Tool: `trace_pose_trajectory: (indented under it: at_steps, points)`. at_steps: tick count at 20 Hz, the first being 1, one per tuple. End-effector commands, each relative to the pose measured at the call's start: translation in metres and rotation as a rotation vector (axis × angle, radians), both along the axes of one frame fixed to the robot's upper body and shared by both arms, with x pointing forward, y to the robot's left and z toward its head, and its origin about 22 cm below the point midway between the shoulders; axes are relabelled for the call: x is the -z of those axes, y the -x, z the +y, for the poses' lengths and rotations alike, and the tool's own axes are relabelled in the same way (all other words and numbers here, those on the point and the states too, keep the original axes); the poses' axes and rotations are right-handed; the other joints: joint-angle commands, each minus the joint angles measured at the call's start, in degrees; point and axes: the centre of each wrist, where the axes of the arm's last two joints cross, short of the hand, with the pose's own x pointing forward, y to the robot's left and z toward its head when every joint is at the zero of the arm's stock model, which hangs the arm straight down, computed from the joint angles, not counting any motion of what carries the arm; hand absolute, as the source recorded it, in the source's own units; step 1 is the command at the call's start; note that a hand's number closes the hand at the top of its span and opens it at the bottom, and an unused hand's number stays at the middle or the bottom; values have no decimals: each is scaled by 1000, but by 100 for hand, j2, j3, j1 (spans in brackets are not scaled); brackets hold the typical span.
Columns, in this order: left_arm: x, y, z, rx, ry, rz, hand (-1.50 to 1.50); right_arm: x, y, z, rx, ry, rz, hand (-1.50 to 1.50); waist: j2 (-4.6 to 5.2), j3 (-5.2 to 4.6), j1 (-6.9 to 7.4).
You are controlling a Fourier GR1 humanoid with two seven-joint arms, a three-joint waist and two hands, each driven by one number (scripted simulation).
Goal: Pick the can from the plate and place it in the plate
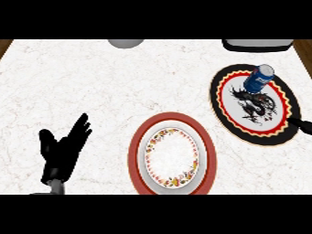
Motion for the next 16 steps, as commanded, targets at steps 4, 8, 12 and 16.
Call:
trace_pose_trajectory:
  at_steps: [4,8,12,16]
  points:
    - [0,-9,-28,-3,11,-5,0,3,50,-21,-84,60,56,-150,-7,-6,-42]
    - [1,1,13,-6,-3,-5,0,18,98,-20,-104,105,95,-150,-11,-7,-46]
    - [0,3,15,9,10,11,0,11,119,-34,-77,113,96,-150,1,-2,-2]
    - [16,-4,-6,11,2,18,0,18,132,5,-79,123,122,-150,2,-5,-24]
